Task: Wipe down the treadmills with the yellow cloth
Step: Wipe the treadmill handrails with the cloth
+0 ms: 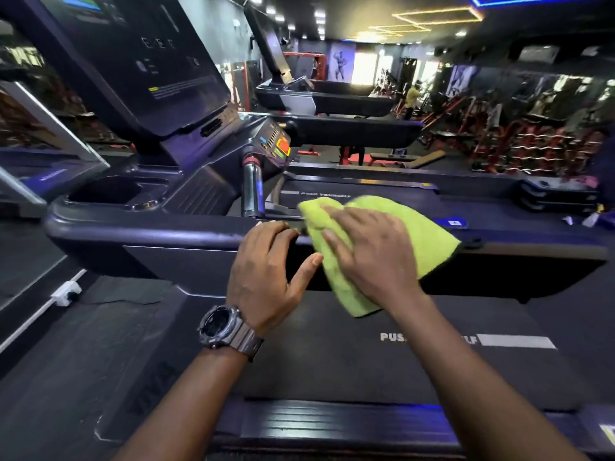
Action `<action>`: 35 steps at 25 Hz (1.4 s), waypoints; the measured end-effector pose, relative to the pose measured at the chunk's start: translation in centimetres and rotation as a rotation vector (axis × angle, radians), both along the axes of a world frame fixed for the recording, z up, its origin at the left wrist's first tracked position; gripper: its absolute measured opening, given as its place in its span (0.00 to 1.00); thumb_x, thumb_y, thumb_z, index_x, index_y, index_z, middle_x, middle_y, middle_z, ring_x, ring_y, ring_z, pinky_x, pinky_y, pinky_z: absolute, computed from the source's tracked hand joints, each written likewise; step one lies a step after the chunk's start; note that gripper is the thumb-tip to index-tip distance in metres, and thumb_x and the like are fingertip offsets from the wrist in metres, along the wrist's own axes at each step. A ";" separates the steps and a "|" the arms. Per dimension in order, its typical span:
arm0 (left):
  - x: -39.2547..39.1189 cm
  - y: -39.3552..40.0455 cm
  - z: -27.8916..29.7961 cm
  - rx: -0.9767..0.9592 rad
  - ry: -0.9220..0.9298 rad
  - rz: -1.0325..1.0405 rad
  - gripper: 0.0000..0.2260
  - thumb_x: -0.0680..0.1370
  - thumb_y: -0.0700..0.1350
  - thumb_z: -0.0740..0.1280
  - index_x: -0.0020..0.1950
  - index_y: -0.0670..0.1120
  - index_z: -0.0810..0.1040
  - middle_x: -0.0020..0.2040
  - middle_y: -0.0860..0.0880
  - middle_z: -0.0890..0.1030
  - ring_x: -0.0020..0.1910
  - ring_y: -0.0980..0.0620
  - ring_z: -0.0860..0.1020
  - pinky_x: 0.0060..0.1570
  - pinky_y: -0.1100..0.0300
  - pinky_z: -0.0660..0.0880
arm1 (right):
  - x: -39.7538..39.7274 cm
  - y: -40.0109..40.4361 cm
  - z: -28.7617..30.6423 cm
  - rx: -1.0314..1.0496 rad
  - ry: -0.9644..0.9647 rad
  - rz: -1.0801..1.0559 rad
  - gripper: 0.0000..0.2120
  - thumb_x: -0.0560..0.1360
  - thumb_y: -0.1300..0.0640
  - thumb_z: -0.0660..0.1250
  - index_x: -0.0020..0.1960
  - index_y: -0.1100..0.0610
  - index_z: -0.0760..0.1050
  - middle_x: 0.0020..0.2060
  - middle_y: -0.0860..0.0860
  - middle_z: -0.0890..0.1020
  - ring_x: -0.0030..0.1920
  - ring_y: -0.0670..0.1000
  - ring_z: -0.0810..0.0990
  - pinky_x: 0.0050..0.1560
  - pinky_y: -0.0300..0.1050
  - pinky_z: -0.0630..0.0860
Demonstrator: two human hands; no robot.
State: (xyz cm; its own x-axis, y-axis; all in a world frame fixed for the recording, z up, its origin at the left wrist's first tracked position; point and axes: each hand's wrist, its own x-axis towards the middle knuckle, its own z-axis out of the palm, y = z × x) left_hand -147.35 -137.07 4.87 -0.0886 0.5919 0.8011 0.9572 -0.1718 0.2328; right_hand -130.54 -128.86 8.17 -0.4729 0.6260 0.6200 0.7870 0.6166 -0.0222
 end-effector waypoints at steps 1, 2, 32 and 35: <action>0.2 0.1 0.0 -0.010 0.015 0.001 0.25 0.80 0.60 0.57 0.57 0.40 0.79 0.57 0.43 0.78 0.59 0.43 0.75 0.63 0.48 0.70 | 2.2 0.9 0.1 -0.003 0.063 -0.090 0.20 0.81 0.40 0.54 0.68 0.44 0.73 0.57 0.48 0.83 0.57 0.54 0.79 0.58 0.52 0.68; 0.3 0.1 -0.1 -0.019 0.023 0.006 0.25 0.80 0.60 0.58 0.58 0.39 0.79 0.58 0.43 0.78 0.60 0.43 0.75 0.63 0.48 0.70 | 3.4 1.3 0.1 -0.003 0.126 -0.208 0.20 0.81 0.40 0.54 0.67 0.45 0.74 0.55 0.49 0.84 0.56 0.55 0.79 0.58 0.53 0.68; 14.7 5.4 1.2 -0.158 0.252 -0.152 0.31 0.79 0.65 0.56 0.63 0.40 0.77 0.61 0.44 0.78 0.62 0.42 0.73 0.67 0.45 0.66 | 22.7 6.5 -1.4 0.000 0.299 -0.437 0.25 0.80 0.39 0.53 0.72 0.47 0.70 0.59 0.50 0.81 0.62 0.55 0.74 0.68 0.57 0.64; 15.1 5.5 0.8 -0.175 0.248 -0.127 0.31 0.78 0.65 0.56 0.63 0.40 0.77 0.63 0.44 0.77 0.64 0.41 0.72 0.67 0.45 0.66 | 17.9 5.6 -1.6 -0.061 0.415 -0.560 0.22 0.80 0.40 0.54 0.69 0.46 0.73 0.62 0.48 0.80 0.68 0.55 0.70 0.72 0.59 0.57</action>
